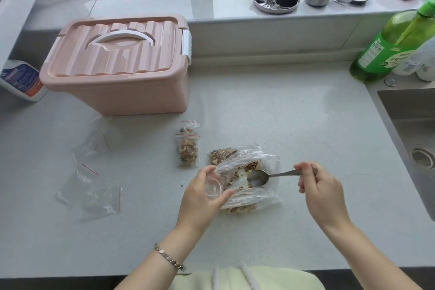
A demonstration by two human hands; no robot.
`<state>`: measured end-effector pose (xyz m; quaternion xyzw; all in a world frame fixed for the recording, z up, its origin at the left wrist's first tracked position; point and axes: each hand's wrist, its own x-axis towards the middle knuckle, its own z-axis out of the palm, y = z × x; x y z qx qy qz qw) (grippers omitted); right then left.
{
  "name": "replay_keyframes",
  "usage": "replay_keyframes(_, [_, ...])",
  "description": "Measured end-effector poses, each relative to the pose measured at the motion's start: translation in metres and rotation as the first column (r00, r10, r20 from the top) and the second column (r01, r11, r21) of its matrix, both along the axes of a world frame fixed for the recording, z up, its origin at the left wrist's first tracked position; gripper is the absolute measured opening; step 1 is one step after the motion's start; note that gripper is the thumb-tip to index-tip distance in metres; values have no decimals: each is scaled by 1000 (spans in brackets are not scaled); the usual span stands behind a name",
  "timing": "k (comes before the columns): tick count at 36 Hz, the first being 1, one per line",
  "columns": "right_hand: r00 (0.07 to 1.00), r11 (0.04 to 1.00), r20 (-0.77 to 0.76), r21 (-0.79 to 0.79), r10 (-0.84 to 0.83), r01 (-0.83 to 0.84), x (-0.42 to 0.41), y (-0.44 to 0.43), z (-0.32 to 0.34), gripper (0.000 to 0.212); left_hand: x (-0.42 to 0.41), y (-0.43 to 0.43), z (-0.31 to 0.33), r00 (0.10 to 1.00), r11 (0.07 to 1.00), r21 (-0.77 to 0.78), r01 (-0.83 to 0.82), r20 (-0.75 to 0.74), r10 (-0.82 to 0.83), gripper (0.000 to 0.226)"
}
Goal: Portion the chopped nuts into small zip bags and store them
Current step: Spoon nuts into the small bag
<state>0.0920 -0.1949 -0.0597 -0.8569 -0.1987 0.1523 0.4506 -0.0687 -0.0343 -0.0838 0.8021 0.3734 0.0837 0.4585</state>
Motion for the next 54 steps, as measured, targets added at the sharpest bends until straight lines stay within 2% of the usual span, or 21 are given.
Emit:
replay_keyframes(3, [991,997,-113,35,-68,73,-6,5,-15,26,-1,1,1,1000,1000,-8,-18,11,18,55])
replay_keyframes(7, [952,991,-297,82,-77,106,-18,16,-31,26,-1,1,4,1000,1000,-22,-13,13,14,55])
replay_keyframes(12, [840,984,-532,67,-104,164,-30,24,-47,27,-2,1,5,1000,1000,-18,-17,9,17,56])
replay_keyframes(18, [773,954,-599,50,-207,295,-19,12,-40,30,-2,0,4,1000,1000,-17,-8,10,8,56])
replay_keyframes(31, [817,924,-534,158,-216,348,16,-12,13,34,6,-5,6,998,998,-14,55,-25,-56,61])
replay_keyframes(41, [911,952,-410,255,-50,167,17,18,64,34,16,-4,16,998,998,-48,44,-38,-46,71])
replay_keyframes(49, [987,978,-126,193,98,-73,-3,32,79,31,20,-7,16,999,996,-75,39,-9,-40,71])
replay_keyframes(54, [958,963,157,92,239,-255,-16,34,89,31,18,-9,12,999,997,-66,31,-8,-32,69])
